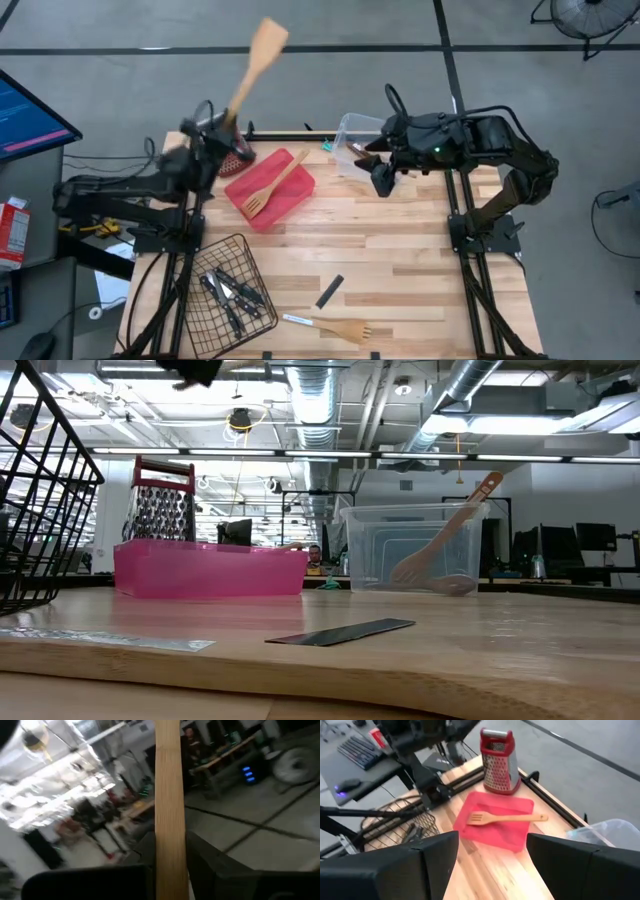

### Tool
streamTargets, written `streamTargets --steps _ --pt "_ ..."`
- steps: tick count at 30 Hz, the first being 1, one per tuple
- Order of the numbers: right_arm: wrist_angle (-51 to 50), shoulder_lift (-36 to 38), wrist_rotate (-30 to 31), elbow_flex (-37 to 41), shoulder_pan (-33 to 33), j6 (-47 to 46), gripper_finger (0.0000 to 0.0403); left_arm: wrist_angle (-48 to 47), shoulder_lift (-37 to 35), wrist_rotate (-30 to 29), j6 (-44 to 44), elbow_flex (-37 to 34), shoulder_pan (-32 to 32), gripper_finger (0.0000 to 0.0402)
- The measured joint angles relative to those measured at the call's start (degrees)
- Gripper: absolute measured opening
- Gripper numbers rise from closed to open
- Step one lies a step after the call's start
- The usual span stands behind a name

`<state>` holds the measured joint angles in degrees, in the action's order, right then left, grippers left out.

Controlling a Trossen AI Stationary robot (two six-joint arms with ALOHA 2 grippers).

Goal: Pick & Place Kitchen Items
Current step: Put the wooden spatula into the red bin

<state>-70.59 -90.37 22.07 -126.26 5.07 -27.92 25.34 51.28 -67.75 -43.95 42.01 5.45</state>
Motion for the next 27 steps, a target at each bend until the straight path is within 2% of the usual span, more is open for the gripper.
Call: streamTargets --steps 6,16,23,27 --pt "-1.2 0.0 -1.4 0.0 0.3 3.7 0.0249 -0.4 0.0 0.0 22.2 -11.3 -4.4 0.0049" --pt "-1.5 0.0 -2.6 0.0 0.3 4.5 0.0249 -0.3 0.0 0.6 47.9 -24.9 -11.5 0.0049" --pt "-0.9 0.0 -2.8 0.0 0.3 4.4 0.0249 -0.5 0.0 14.1 62.2 -32.0 -10.6 0.0049" --pt "-0.5 0.0 -2.7 0.0 0.3 4.3 0.0249 -0.6 0.0 18.7 66.2 -35.1 -10.0 0.0049"
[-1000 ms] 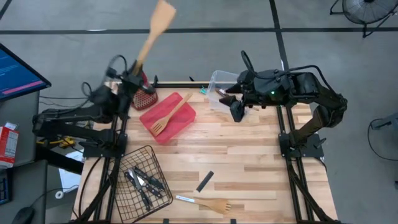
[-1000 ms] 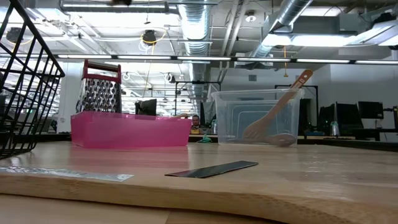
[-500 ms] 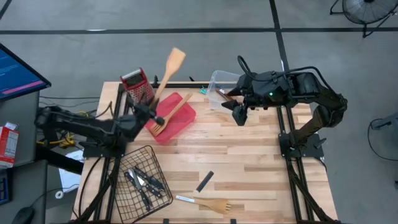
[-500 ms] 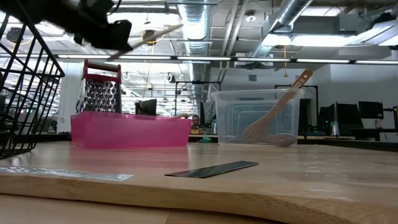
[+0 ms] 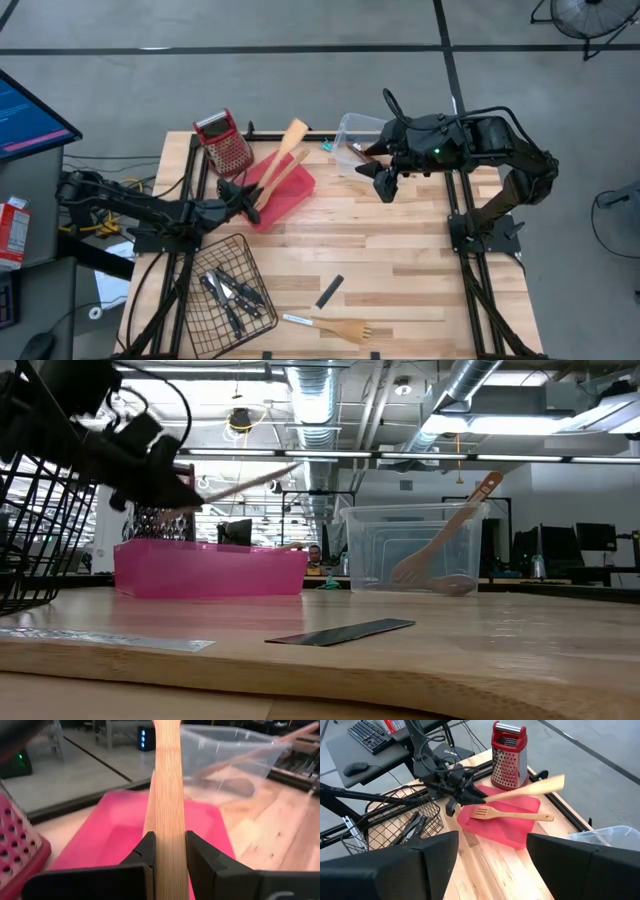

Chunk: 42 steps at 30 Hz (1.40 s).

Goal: Pick & Place Kitchen Items
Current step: Put the wooden spatula into the red bin, then put the wooden serving spoon into the transparent bin

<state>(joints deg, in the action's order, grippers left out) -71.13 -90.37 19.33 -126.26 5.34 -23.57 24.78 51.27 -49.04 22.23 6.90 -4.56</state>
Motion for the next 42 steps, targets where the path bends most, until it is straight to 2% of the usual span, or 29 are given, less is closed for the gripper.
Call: streamTargets --steps 14,23,34,42 --pt "0.0 0.0 0.2 0.0 0.0 0.0 0.0249 -0.4 0.0 3.0 1.2 -6.2 0.5 0.0049" --pt "0.0 0.0 0.2 0.0 -0.2 0.0 0.0249 -2.9 0.2 3.5 -1.6 -6.5 0.5 0.0053" --pt "0.0 0.0 0.2 0.0 -0.2 0.0 0.0249 -2.9 0.2 4.6 -3.0 -6.5 0.5 0.0103" --pt "-0.7 0.0 0.2 0.0 -0.2 0.0 0.0249 -1.8 0.1 6.0 -5.8 -6.5 0.5 0.0168"
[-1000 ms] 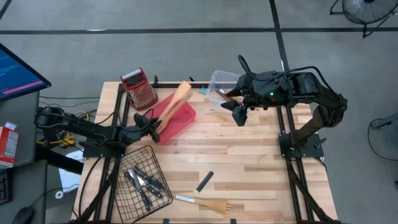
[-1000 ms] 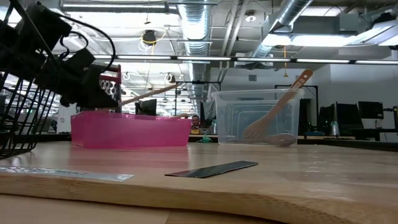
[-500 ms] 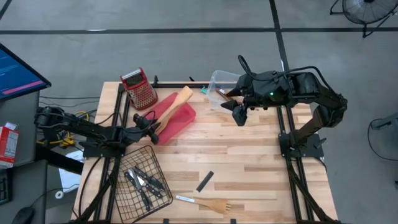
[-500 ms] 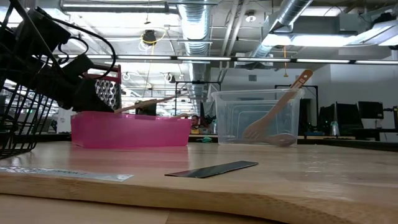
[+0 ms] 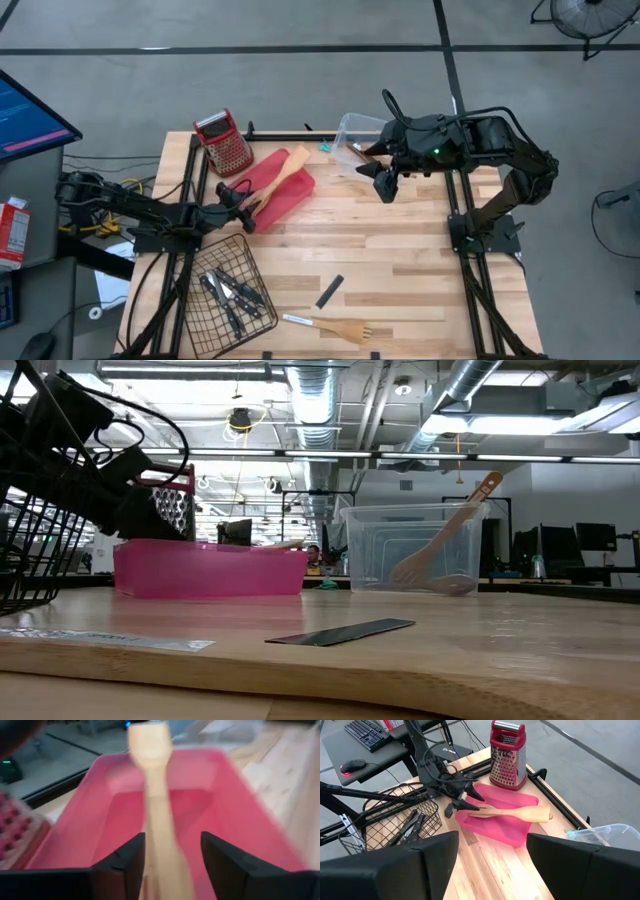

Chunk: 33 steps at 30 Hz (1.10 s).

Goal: Pick & Place Kitchen Items
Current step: Put the wooden serving spoon into the transparent bin

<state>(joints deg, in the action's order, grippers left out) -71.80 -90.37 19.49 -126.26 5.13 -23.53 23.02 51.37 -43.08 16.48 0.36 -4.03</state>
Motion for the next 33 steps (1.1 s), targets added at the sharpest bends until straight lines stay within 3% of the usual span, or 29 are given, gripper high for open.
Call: streamTargets --steps 5,11,18,22,29,33 --pt "-1.1 0.0 0.0 0.0 0.1 0.0 0.0249 3.3 -1.7 6.7 -2.3 3.8 0.0 0.0211" --pt "-4.5 0.0 -0.2 0.0 2.0 0.0 0.0249 3.7 -2.6 19.0 -11.2 14.3 0.0 0.0230" --pt "-14.0 0.0 -1.8 0.0 5.9 -5.7 0.0249 3.7 -2.1 24.0 -17.2 29.3 -0.8 0.0226" --pt "-17.4 -0.6 -2.8 1.5 11.5 -9.3 0.0249 3.8 -2.0 24.4 -18.7 35.8 -2.2 0.0226" --pt "-10.3 -0.8 -2.6 15.5 26.3 -10.1 0.0249 4.2 -2.3 27.4 -17.7 44.9 -6.3 0.0226" --pt "4.3 -0.7 -1.6 27.5 31.3 -13.5 0.0249 4.0 -2.3 30.3 -17.3 49.7 -8.8 0.0223"
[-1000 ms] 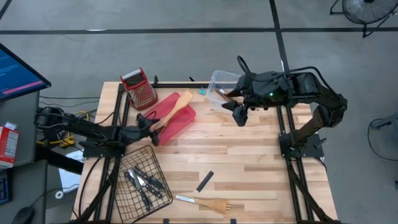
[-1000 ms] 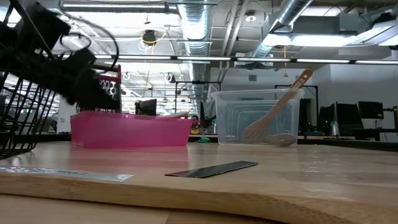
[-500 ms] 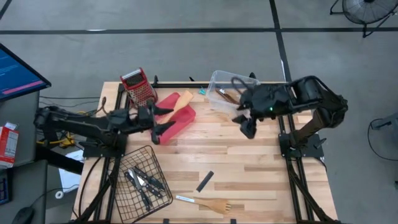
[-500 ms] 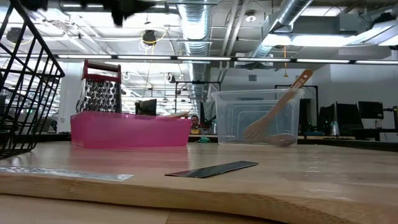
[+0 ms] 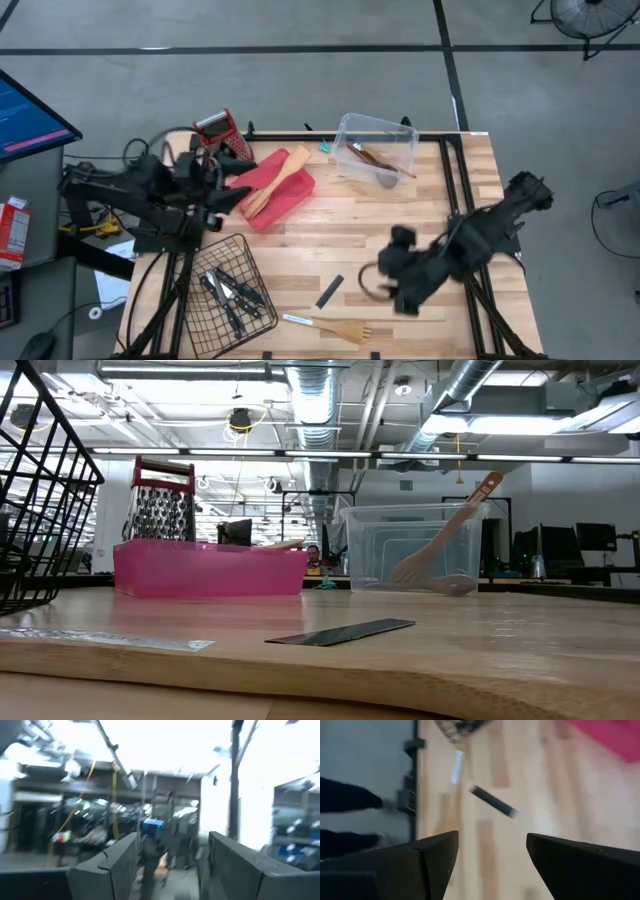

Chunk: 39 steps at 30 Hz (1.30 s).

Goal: Pick & Place Kitchen Items
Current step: Put the wooden serving spoon into the transparent bin

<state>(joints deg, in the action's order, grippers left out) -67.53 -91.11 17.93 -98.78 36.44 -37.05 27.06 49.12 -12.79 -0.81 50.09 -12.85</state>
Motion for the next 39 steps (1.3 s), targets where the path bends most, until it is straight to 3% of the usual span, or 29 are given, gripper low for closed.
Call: streamTargets --steps 5,10,15,22,30,35,39 --pt "29.5 -0.1 0.4 14.6 2.2 -1.3 0.0249 0.2 0.0 2.4 0.1 4.7 -2.4 0.0218" --pt "57.3 -2.9 5.2 26.3 2.1 1.2 0.0249 0.2 -0.5 5.3 0.2 6.0 -3.2 0.0219" --pt "63.1 -11.3 6.5 27.4 2.0 3.2 0.0249 0.0 -1.8 6.2 0.2 6.0 -4.5 0.0219" --pt "75.4 -23.9 4.5 25.6 2.0 13.2 0.0249 -0.1 -3.4 6.2 0.2 6.0 -5.2 0.0216" --pt "70.2 -32.8 5.0 18.3 2.1 14.5 0.0249 -0.1 -3.8 6.1 0.2 6.0 -5.2 0.0215" --pt "63.7 -35.6 9.4 16.4 2.1 11.4 0.0249 -0.1 -3.8 5.9 0.2 6.0 -5.2 0.0213" --pt "62.4 -37.6 9.4 15.7 2.0 10.7 0.0249 -0.1 -3.8 5.9 0.2 6.0 -5.2 0.0210"
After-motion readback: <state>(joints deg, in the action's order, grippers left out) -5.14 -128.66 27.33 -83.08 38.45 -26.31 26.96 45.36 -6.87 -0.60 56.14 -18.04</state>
